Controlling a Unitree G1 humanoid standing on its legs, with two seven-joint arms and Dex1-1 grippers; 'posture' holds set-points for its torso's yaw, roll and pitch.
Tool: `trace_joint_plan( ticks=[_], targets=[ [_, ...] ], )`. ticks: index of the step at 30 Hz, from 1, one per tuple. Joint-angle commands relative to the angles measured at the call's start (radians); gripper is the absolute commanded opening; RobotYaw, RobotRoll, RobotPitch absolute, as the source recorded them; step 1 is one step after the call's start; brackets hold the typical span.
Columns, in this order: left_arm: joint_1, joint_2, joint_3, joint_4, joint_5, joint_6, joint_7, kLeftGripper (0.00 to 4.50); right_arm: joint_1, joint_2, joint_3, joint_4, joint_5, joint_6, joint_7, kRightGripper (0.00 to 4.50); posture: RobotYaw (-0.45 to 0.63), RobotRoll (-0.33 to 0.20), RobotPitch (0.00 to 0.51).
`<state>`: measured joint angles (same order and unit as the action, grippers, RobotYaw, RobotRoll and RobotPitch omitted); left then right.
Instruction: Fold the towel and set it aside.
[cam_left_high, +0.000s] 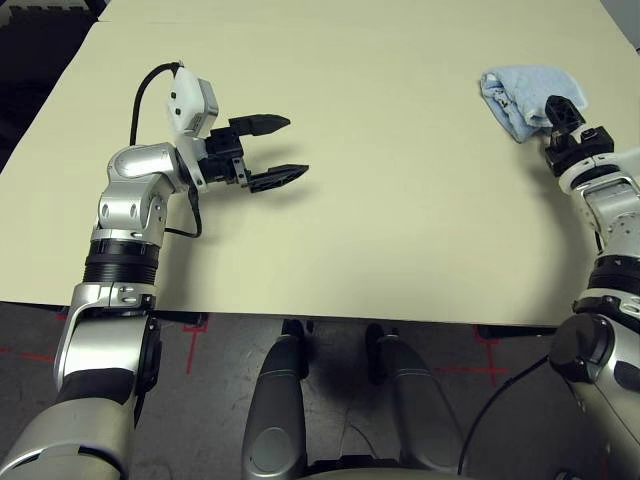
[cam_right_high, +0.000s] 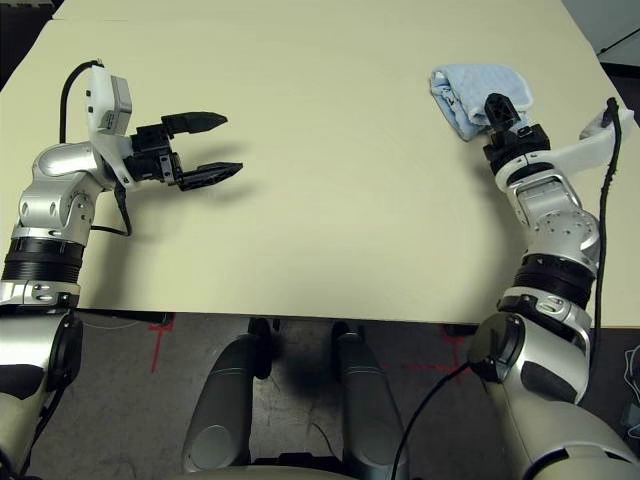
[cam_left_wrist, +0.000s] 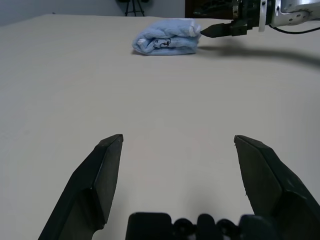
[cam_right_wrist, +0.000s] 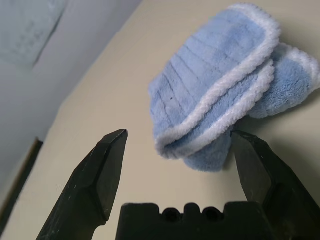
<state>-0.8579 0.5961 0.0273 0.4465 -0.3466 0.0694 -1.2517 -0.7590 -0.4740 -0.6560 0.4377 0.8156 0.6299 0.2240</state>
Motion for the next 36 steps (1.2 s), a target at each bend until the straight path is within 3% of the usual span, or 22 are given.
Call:
trace_joint_plan(
  ticks=[1,8,11,15,20,26,36],
  targets=[
    [0.006,0.001,-0.008,-0.015,0.01,-0.005,-0.008,4.5,0.027,-0.046,0.017,-0.063,-0.006,0.0,0.054,4.47,0.0,0.0,0.303],
    [0.003,-0.006,-0.01,-0.009,0.012,-0.011,-0.005,4.5,0.008,-0.058,0.15,-0.041,-0.139,-0.279,0.311,4.47,0.0,0.0,0.294],
    [0.002,-0.011,-0.007,-0.014,0.012,-0.011,0.01,4.5,-0.05,-0.025,0.236,0.095,-0.27,-0.512,0.369,4.47,0.02,0.0,0.293],
    [0.004,-0.03,0.006,-0.017,0.022,-0.036,0.071,4.5,-0.143,0.032,0.264,0.316,-0.359,-0.729,0.346,4.47,0.05,0.0,0.291],
    [-0.018,-0.098,0.051,0.018,0.059,-0.078,0.291,4.5,-0.236,0.107,0.286,0.52,-0.445,-0.904,0.249,4.47,0.08,0.0,0.287],
    [-0.062,-0.152,0.097,0.149,0.157,-0.145,0.618,4.5,-0.305,0.138,0.307,0.666,-0.521,-0.967,0.106,4.47,0.09,0.0,0.286],
    [-0.131,-0.175,0.22,0.485,0.2,-0.329,1.043,4.5,-0.342,0.117,0.295,0.78,-0.525,-0.95,0.147,4.47,0.06,0.0,0.272]
  ],
)
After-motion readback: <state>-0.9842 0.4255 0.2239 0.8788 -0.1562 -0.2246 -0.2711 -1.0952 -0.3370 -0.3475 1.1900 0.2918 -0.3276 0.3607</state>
